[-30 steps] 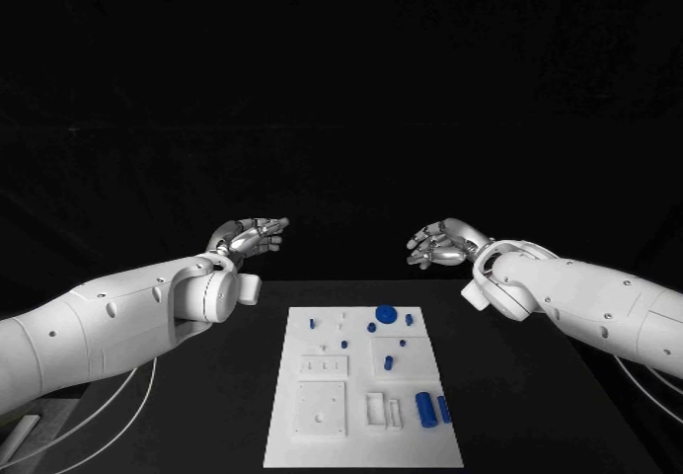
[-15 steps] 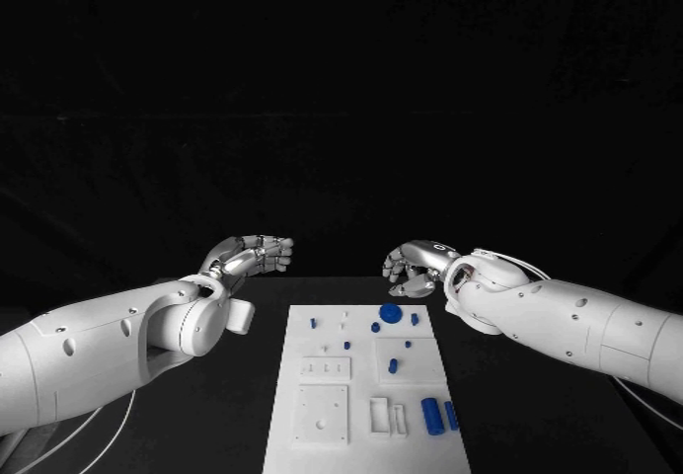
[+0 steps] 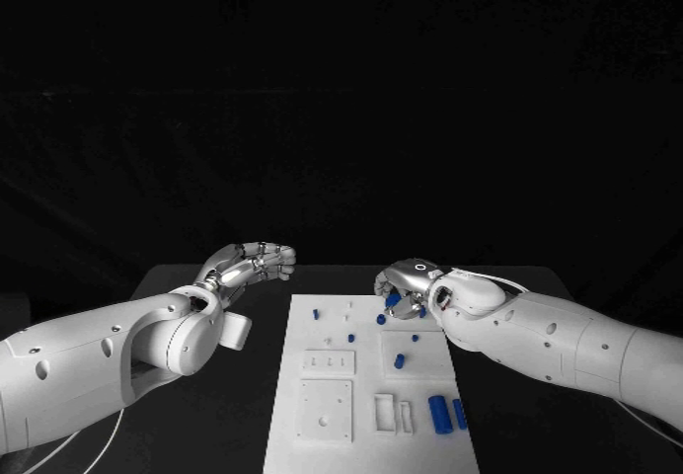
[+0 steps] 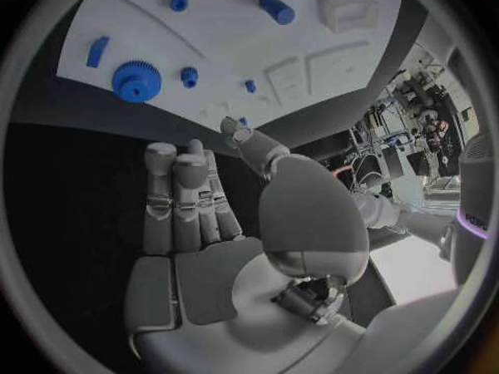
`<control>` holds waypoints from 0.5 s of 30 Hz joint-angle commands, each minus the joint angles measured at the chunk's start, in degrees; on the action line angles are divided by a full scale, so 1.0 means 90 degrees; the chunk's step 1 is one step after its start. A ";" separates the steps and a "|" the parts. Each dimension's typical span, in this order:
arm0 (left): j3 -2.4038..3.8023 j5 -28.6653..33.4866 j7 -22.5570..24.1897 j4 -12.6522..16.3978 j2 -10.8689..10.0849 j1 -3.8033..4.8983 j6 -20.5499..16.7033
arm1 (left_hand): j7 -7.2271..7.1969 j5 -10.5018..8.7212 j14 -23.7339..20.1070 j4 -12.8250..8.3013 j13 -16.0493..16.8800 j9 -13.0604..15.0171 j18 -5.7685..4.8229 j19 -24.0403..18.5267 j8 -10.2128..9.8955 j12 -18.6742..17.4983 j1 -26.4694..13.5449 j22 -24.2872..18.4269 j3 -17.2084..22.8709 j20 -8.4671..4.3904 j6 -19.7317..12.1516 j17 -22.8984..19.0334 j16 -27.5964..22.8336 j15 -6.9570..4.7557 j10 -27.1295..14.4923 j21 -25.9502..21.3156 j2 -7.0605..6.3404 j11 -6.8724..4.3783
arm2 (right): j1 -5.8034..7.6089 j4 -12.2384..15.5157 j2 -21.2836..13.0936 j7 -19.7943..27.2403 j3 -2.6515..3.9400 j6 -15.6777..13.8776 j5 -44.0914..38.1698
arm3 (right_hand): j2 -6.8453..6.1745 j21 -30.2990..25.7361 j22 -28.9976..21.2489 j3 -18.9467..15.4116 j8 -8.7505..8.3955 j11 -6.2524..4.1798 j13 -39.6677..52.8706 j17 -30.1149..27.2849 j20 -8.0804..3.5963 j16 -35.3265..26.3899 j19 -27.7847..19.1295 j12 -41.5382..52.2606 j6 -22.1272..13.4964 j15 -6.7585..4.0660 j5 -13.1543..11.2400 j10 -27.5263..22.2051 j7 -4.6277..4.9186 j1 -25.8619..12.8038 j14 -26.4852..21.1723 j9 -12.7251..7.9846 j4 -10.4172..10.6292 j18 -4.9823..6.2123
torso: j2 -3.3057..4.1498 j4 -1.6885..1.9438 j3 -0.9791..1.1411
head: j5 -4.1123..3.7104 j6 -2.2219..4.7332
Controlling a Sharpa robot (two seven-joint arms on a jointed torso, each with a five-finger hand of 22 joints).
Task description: Assemble the parts on the task board
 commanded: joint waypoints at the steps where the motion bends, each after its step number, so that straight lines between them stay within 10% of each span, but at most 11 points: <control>1: 0.0013 -0.0133 0.0146 0.0143 -0.0024 0.0055 0.0090 | 0.0171 0.0028 0.0027 -0.0054 -0.0012 -0.0009 0.0095 0.0038 -0.0014 -0.0033 -0.0007 0.0128 -0.0002 0.0005 0.0046 -0.0007 -0.0039 0.0000 0.0056 -0.0007 0.0068 -0.0013 | -0.0053 -0.0035 0.0038 -0.0199 -0.0011 0.0043 -0.0435 | -0.0068 0.0047 0.0160 0.0041 -0.0034 0.0033 -0.0010 -0.0011 -0.0031 0.0040 0.0002 -0.0023 0.0047 0.0024 -0.0037 -0.0026 0.0005 0.0014 -0.0002 -0.0007 0.0004 0.0400 | 0.0129 0.0038 0.0004 | -0.0011 0.0005; 15: 0.0053 -0.0169 0.0103 0.0446 -0.0155 0.0128 0.0100 | 0.0174 0.0027 0.0033 -0.0092 -0.0025 -0.0029 0.0101 0.0048 -0.0034 -0.0059 -0.0031 0.0130 -0.0022 0.0010 0.0064 -0.0022 -0.0059 0.0004 0.0072 -0.0014 0.0079 -0.0005 | -0.0131 -0.0160 0.0151 -0.0466 -0.0023 -0.0034 -0.0784 | -0.0197 0.0244 0.0146 0.0292 -0.0061 0.0042 -0.0072 -0.0097 -0.0056 0.0162 0.0056 -0.0030 0.0056 0.0033 -0.0202 -0.0028 0.0012 0.0018 -0.0012 -0.0025 0.0056 0.0400 | 0.0296 0.0080 0.0004 | -0.0096 0.0034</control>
